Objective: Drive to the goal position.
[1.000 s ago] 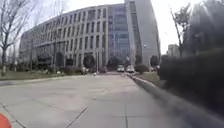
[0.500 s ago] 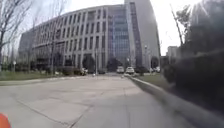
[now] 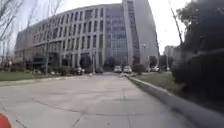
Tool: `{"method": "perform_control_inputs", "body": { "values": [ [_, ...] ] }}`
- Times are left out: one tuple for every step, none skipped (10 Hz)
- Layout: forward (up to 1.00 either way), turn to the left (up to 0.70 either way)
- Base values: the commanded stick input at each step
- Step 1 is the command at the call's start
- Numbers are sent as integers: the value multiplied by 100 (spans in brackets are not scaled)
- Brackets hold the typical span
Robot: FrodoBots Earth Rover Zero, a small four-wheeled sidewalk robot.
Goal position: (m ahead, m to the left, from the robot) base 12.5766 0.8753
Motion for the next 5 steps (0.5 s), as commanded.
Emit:
{"method": "perform_control_inputs", "body": {
  "values": [
    [70, -5],
    [70, 0],
    [70, 0],
    [70, 0],
    [70, 0]
  ]
}}
